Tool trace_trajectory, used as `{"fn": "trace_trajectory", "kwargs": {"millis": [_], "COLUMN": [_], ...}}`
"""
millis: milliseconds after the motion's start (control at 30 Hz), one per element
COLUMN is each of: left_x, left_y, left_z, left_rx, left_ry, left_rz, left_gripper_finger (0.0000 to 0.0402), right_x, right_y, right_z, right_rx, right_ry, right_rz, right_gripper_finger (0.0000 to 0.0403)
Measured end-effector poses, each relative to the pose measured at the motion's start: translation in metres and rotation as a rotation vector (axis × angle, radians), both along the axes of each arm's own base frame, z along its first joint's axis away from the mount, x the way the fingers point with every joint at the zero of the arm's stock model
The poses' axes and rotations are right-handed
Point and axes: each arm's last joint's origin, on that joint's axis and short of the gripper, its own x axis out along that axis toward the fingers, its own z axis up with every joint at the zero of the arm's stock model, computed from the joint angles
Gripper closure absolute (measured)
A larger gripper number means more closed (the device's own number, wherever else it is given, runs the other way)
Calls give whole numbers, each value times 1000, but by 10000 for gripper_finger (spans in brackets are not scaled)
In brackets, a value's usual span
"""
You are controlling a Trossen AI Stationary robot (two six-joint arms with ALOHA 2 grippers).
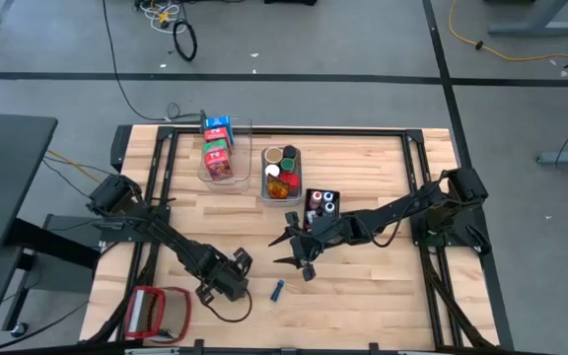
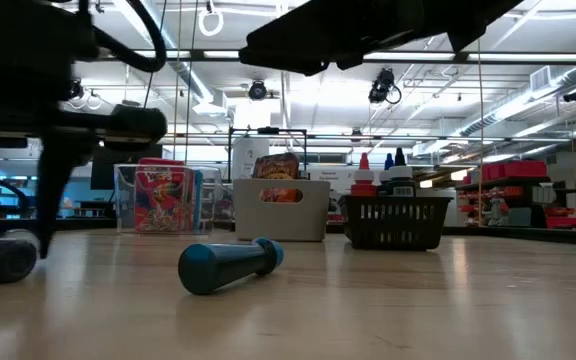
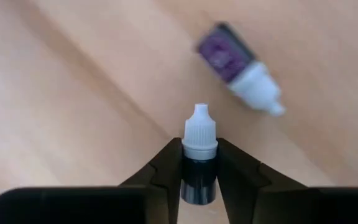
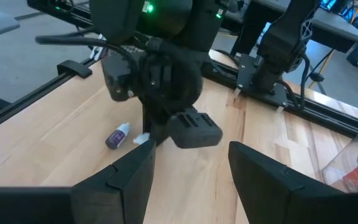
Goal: Pick & Place Kitchen Items
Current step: Put the red food coloring bottle into the black bin
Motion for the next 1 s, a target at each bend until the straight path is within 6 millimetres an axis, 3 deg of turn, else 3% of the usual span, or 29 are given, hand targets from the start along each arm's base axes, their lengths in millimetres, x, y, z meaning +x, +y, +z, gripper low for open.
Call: {"fn": "trace_trajectory", "kwargs": {"millis": [167, 333, 500, 667, 1000], "left_x": [5, 14, 32, 52, 91], "left_y": [2, 9, 23, 47, 95], "left_z": [1, 2, 7, 13, 39], "left_rx": [82, 211, 169, 173, 121], "left_ry": [-93, -225, -324, -416, -732], "left_rz": [66, 126, 204, 243, 313], "left_gripper_finger": [296, 305, 311, 292, 307], "right_x": [-3, -16, -42, -74, -98], "right_y": [-2, -5, -11, -16, -21], "right_z": [3, 14, 45, 64, 54], "right_rx": [-21, 12, 192, 222, 86], "right_ry": [22, 107, 193, 310, 460], "right_rz": [-38, -86, -121, -144, -436], "right_gripper_finger": [188, 188, 188, 188, 188]}}
